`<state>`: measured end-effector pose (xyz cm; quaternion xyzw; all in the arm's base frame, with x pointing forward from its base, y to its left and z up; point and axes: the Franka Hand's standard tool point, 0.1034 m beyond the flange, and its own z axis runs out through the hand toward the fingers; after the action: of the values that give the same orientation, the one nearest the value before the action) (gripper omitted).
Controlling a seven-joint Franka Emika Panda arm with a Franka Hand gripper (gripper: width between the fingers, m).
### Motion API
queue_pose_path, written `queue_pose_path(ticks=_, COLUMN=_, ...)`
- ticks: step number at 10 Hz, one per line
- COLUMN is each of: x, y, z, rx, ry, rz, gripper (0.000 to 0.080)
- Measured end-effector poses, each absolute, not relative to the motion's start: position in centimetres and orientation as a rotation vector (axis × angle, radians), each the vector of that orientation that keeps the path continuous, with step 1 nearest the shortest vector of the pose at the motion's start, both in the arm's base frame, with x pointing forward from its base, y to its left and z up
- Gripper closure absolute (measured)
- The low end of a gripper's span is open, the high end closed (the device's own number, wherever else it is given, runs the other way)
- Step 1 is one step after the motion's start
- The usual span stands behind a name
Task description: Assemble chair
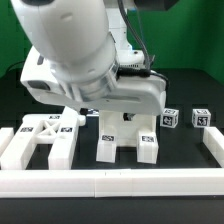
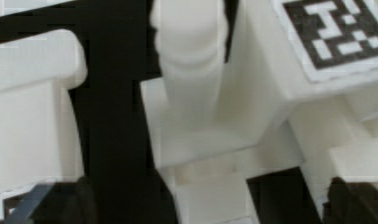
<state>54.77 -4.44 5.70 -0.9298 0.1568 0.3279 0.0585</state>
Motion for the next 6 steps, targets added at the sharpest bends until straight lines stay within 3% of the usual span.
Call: queue_pose_path(ticks=6, x=58.5, y=-6.8, z=8.8, rx=-2.992, ry=0.323, rz=0.341, gripper=0.0150)
